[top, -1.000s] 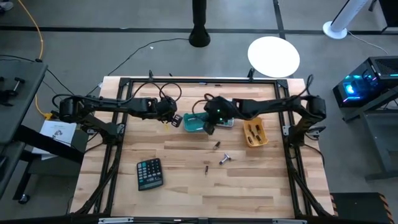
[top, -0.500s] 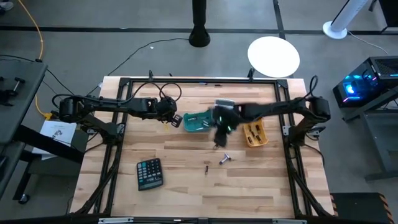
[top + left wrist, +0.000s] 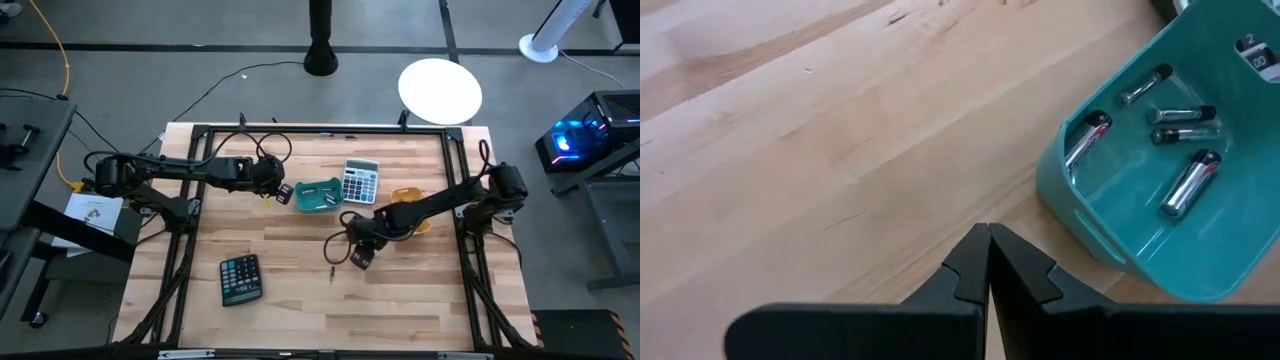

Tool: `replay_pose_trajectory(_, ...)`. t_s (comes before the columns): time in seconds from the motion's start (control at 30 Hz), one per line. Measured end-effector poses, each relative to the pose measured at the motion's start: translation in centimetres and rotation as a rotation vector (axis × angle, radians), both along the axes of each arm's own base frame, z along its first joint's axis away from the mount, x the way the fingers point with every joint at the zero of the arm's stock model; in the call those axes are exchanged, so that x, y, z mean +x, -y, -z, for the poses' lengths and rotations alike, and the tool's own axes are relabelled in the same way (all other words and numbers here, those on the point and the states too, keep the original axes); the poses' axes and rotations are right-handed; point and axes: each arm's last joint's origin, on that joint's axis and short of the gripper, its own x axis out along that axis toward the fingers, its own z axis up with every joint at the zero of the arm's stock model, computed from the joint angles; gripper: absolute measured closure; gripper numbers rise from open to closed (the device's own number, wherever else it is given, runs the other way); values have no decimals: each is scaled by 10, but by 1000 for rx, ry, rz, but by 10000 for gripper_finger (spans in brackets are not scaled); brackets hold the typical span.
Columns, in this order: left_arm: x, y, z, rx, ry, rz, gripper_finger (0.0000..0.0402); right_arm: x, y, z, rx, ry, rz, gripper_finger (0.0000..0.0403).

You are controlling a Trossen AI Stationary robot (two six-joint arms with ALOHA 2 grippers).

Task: Sort batteries
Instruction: Put the silver battery into the blue bin

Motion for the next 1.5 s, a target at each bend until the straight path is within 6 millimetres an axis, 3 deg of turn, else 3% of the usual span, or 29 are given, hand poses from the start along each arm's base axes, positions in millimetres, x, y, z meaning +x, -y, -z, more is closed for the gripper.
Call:
replay_pose_trajectory(0.23,0,0,0,-13,5,7,401,2,1,11,-10,-46,156,210)
replay_pose_trajectory(0.47,0,1,0,-22,9,12,401,3,-6,32,-48,-130,181,222)
replay_pose_trajectory(0.57,1,1,0,-22,10,12,401,2,-5,36,-87,-144,169,268)
replay_pose_trajectory(0.67,1,0,-1,-19,20,13,401,0,-2,34,-119,-144,162,359)
replay_pose_trajectory(0.73,2,0,-1,-18,21,13,401,1,2,29,-122,-125,147,384)
replay_pose_trajectory(0.87,2,0,-1,-16,21,15,401,0,23,13,-183,-61,183,388)
replay_pose_trajectory(0.97,2,0,-1,-5,15,24,401,6,41,-12,-235,100,219,395)
replay_pose_trajectory(1.27,1,-1,-1,-5,15,21,401,42,94,-42,-281,562,237,387)
replay_pose_trajectory(1.37,1,-1,-1,-5,15,22,401,47,106,-44,-294,622,259,369)
replay_pose_trajectory(1.5,1,-1,-1,-7,15,22,401,44,118,-42,-263,601,262,314)
